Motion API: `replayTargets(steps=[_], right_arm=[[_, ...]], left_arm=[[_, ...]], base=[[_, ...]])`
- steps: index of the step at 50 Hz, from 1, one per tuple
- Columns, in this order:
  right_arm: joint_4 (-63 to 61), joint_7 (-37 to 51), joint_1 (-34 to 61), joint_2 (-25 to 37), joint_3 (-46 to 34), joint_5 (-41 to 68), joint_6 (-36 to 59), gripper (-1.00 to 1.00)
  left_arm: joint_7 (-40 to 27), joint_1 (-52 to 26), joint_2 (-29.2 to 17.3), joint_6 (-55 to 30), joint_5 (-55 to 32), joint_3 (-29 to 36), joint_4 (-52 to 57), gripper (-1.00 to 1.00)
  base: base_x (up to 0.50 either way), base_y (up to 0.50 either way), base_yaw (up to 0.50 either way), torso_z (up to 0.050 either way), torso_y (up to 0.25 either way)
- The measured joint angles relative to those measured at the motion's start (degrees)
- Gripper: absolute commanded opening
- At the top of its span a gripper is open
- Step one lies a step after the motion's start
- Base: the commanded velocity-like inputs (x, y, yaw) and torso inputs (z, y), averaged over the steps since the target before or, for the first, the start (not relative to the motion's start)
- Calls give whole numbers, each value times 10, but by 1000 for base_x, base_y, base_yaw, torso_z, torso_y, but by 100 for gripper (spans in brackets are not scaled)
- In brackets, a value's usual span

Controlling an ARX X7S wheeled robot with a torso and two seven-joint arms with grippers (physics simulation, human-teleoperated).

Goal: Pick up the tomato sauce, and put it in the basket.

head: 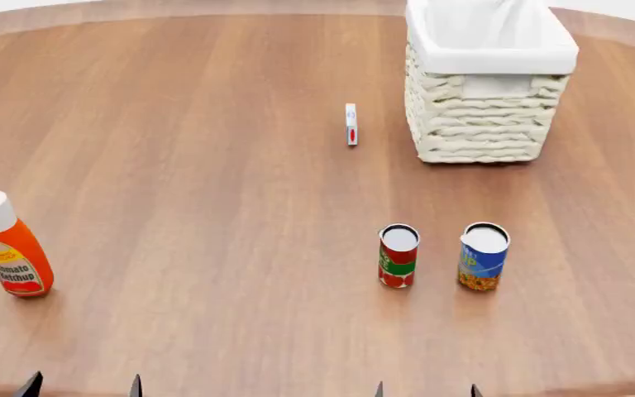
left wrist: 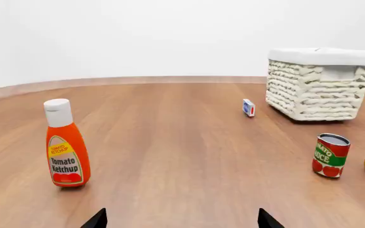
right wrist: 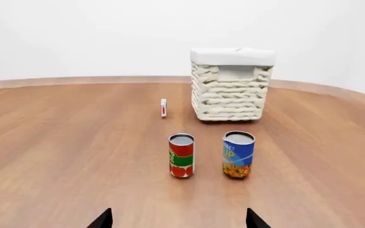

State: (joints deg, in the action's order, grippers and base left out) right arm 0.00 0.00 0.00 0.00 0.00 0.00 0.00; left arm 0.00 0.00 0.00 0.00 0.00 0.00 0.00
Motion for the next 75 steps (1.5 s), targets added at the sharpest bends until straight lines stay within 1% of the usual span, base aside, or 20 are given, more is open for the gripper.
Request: replayTargets(steps=[1, 14, 23, 32, 42, 52, 65, 75], right_arm=[[-4, 4, -7, 1, -1, -4, -7, 100], [-6, 23, 1, 16, -21, 9, 2, 100], [-57, 43, -3, 31, -39, -4, 18, 100], [-168, 59, -15, 49, -60, -37, 39, 100], [-279, 87, -36, 72, -70, -80, -6, 100], [-355, 105, -56, 88, -78, -116, -45, 100], [-399, 119, -70, 101, -86, -142, -71, 100], [-402, 125, -70, 102, -98, -159, -70, 100]], left_arm=[[-4, 7, -1, 8, 3, 5, -3, 100], [-26, 1, -22, -4, -23, 21, 9, 100], [-36, 1, -36, -18, -37, 28, 48, 100], [-42, 12, -55, -30, -49, 31, 158, 100], [-55, 27, -72, -42, -74, 18, 314, 100], [-67, 39, -84, -36, -74, 14, 408, 100], [-77, 47, -94, -20, -72, 15, 449, 100], [-79, 55, -104, -7, -72, 16, 450, 100]], base=[[0, 0, 0, 0, 0], [0, 0, 0, 0, 0], [0, 0, 0, 0, 0], [0, 0, 0, 0, 0], [0, 0, 0, 0, 0], [0, 0, 0, 0, 0], [14, 0, 0, 0, 0], [271, 0, 0, 0, 0]])
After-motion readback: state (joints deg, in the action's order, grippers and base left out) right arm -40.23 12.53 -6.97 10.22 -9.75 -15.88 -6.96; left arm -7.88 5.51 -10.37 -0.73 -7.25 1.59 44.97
